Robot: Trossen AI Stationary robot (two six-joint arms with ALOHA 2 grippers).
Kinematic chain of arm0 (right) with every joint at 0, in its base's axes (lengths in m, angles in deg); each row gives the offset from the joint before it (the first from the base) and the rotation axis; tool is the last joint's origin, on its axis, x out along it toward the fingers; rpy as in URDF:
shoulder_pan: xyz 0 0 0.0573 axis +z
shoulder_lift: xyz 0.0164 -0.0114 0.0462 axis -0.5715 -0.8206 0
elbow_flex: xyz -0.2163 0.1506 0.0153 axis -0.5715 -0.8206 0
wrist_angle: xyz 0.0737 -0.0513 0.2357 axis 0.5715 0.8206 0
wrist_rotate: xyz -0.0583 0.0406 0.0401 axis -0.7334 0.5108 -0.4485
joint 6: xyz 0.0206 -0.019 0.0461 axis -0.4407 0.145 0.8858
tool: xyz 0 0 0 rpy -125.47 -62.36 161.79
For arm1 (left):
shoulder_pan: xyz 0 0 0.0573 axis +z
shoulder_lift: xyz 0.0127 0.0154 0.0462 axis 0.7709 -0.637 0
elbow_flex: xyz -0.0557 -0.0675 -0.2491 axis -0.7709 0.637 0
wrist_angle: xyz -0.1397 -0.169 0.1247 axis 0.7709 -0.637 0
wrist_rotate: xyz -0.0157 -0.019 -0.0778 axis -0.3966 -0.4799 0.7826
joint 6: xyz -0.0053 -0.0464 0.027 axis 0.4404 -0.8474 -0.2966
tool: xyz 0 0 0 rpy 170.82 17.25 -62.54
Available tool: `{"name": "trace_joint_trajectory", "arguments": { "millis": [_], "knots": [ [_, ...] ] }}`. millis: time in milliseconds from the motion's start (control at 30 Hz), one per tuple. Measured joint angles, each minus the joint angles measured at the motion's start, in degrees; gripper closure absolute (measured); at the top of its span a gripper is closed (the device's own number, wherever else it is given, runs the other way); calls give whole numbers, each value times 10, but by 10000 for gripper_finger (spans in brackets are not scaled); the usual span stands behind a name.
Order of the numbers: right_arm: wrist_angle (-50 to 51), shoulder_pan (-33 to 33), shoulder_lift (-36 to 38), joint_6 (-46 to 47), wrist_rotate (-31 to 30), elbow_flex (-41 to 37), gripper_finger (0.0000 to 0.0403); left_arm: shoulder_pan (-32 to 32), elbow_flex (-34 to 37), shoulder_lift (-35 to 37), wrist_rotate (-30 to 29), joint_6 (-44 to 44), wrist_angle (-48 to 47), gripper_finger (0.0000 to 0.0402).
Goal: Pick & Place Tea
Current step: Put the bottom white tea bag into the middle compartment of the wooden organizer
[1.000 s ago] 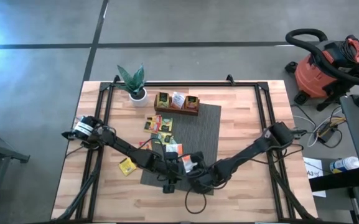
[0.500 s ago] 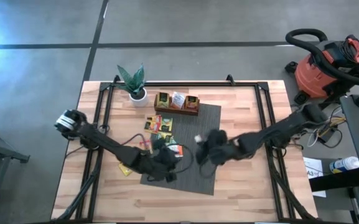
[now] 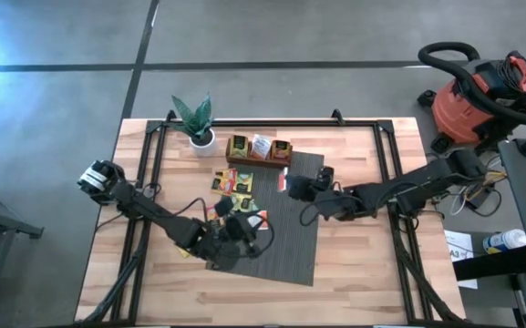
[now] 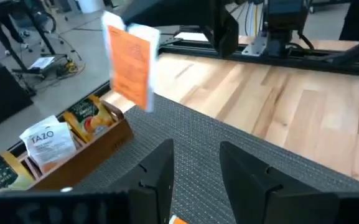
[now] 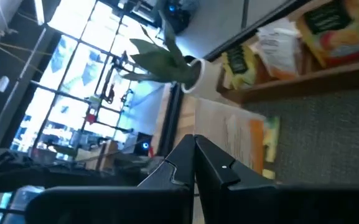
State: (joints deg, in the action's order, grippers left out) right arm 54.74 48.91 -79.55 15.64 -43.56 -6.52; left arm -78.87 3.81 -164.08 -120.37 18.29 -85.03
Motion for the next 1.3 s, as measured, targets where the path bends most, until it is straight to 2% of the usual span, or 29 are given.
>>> {"name": "trace_joint_trajectory", "arguments": {
  "millis": [100,267,467,600,800,967,1167,1300],
  "knots": [
    [3,-1,-26,-14,7,34,394,5,0,-2,-4,-2,8,277],
    [1,0,-70,-23,51,87,394,17,0,-3,-33,4,11,277],
    [4,-7,-99,-35,97,130,394,30,1,-3,-38,0,12,277],
    [19,-15,-106,-49,115,149,394,30,3,-3,-66,1,11,277],
    [34,-33,-104,-64,168,157,394,32,6,-3,-86,4,3,277],
    [32,-49,-102,-72,233,158,394,40,6,-3,-128,4,-4,277],
    [33,-60,-102,-72,247,153,394,45,6,-3,-126,-4,-4,277],
    [33,-71,-101,-72,279,153,394,45,6,-3,-130,1,-5,277]
  ]
}}
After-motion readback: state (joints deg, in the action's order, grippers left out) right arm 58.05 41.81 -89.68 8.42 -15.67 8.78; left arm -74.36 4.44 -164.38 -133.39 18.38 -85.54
